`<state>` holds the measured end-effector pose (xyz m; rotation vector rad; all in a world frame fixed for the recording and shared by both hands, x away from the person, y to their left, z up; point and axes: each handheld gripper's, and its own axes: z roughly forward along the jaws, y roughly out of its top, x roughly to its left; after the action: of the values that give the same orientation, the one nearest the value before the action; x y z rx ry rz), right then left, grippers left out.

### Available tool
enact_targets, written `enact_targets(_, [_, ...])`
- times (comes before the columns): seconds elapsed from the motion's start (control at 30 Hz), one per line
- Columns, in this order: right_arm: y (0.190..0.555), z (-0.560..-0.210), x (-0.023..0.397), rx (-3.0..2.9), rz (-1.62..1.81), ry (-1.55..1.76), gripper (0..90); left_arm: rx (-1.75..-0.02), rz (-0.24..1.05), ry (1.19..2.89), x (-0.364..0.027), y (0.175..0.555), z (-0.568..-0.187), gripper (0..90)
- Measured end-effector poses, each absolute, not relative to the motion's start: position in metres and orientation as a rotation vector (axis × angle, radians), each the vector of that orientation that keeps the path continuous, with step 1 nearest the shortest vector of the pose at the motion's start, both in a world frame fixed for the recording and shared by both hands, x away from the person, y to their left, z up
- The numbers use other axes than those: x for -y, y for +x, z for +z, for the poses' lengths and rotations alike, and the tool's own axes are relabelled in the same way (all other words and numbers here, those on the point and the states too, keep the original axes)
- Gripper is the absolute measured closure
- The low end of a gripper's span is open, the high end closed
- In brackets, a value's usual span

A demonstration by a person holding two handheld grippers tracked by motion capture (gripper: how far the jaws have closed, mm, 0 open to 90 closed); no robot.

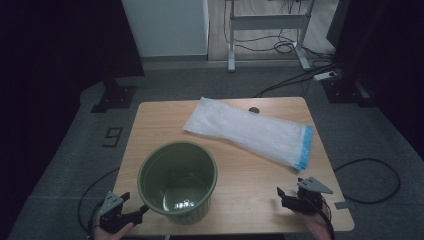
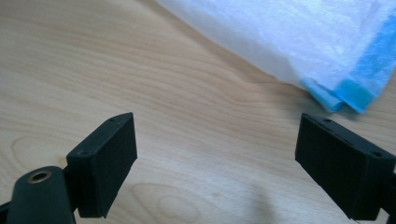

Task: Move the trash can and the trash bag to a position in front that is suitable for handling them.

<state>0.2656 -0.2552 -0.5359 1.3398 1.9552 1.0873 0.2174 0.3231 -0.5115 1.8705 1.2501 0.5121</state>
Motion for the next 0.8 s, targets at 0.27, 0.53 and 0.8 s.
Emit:
enact_targets(0.27, [0.265,-0.534,0.267,-1.928,1.108,1.371,12.3,-1.19,0.503,1.861,-0.322,0.203,-0.502,11.1])
enact_targets(0.53, [0.262,-0.535,0.287,-1.908,1.119,1.413,12.6,-1.028,0.443,1.887,-0.312,0.172,-0.493,10.0])
enact_targets(0.8, [0.261,-0.535,0.296,-1.897,1.134,1.436,12.9,-0.801,0.375,1.935,-0.277,0.173,-0.476,8.6])
